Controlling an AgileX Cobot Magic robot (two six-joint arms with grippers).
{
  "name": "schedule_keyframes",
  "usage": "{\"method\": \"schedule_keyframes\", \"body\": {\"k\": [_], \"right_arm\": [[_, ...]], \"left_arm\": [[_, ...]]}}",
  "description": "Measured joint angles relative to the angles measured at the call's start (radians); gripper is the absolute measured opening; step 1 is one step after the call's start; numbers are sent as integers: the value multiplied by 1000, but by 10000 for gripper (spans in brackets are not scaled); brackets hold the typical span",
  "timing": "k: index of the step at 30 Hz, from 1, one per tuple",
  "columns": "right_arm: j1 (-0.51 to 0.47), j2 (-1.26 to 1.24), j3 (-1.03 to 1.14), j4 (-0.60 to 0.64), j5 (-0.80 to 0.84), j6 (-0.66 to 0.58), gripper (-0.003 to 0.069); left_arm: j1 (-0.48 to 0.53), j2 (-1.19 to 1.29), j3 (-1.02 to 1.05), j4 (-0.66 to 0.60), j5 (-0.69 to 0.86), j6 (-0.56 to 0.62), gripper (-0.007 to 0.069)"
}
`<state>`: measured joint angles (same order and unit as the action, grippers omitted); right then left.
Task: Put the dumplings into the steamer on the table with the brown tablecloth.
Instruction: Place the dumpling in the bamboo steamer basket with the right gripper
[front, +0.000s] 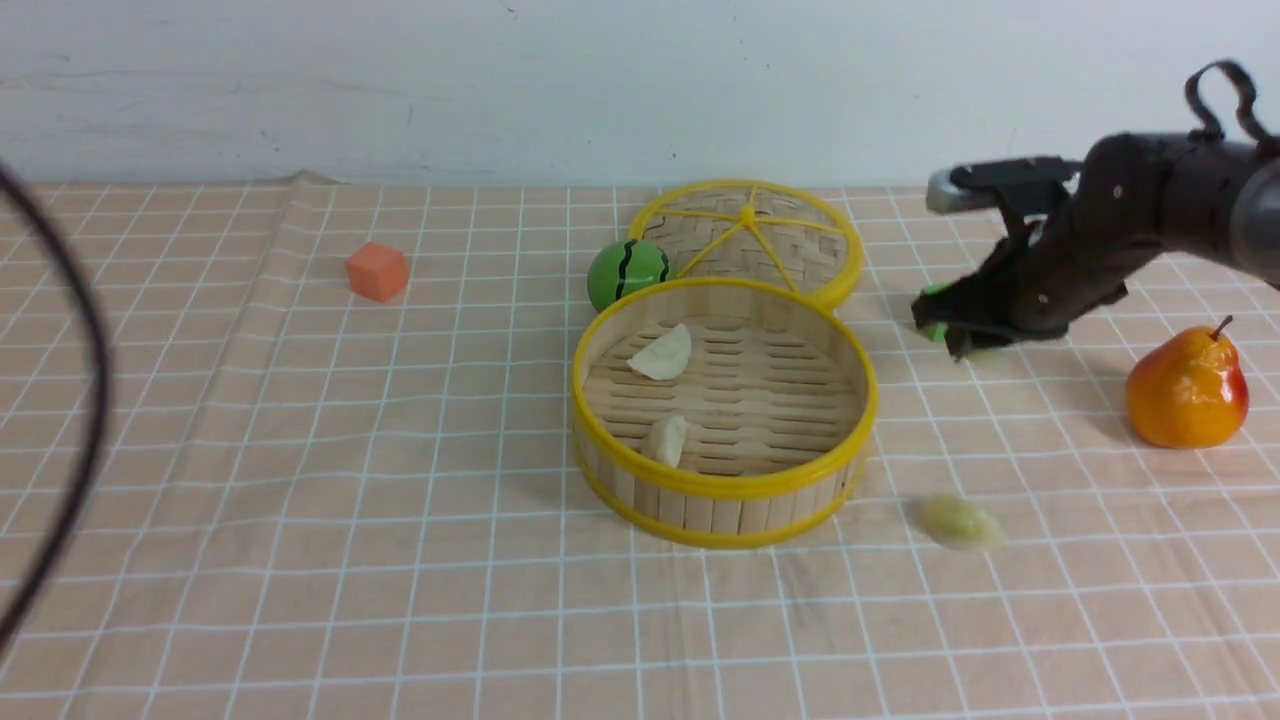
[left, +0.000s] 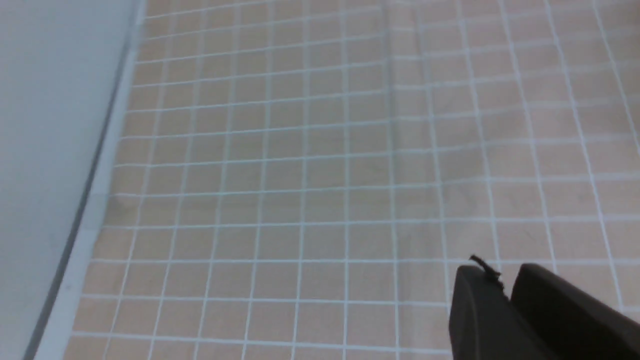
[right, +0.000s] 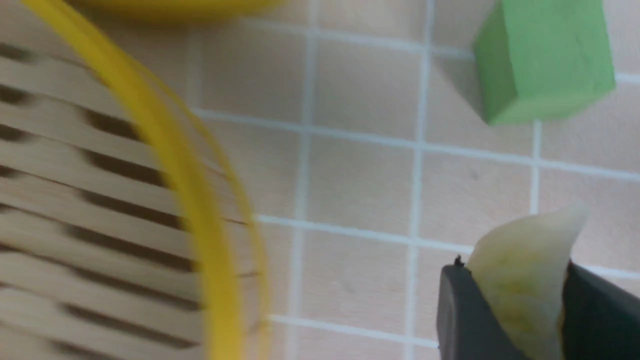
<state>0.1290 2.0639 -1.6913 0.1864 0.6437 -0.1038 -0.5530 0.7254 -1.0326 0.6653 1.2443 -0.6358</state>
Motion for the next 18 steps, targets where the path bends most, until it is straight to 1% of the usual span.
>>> {"method": "schedule_keyframes", "body": {"k": [1,2,3,4,5,7,10,11,12,13,14,15,17,18], "right_arm": [[18,-17,-3,37,0,-25,207],[22,-24,-3,46,-1,-42,207],[52,-41,-9,106,-5,-102,207],[68,-45,-11,129,-10,-138,207],[114,-45,-12,176,-28,-237,207],[158,-20,-12,207,-45,-306,207],[194,47,-12,225,-93,-354,215],[195,71,-11,224,-111,-356,236],[194,92,-10,221,-126,-356,274],[194,95,-10,221,-128,-356,282],[191,104,-9,216,-134,-351,363],[190,100,-9,216,-131,-349,410],[190,72,-9,205,-99,-349,489],[190,67,-9,205,-93,-349,497]], "left_arm": [[0,-40,29,16,-10,-66,91],[0,-60,36,22,-17,-79,91],[0,-113,92,35,-53,-161,92],[0,-137,118,39,-76,-181,92],[0,-188,190,42,-143,-236,92],[0,-220,264,42,-216,-258,94],[0,-238,380,42,-300,-248,94],[0,-237,416,42,-320,-235,97],[0,-237,455,42,-334,-214,98],[0,-237,468,42,-336,-210,98],[0,-237,510,42,-342,-177,101],[0,-237,532,42,-344,-161,101],[0,-237,570,42,-344,-142,102],[0,-237,570,42,-345,-141,102]]}}
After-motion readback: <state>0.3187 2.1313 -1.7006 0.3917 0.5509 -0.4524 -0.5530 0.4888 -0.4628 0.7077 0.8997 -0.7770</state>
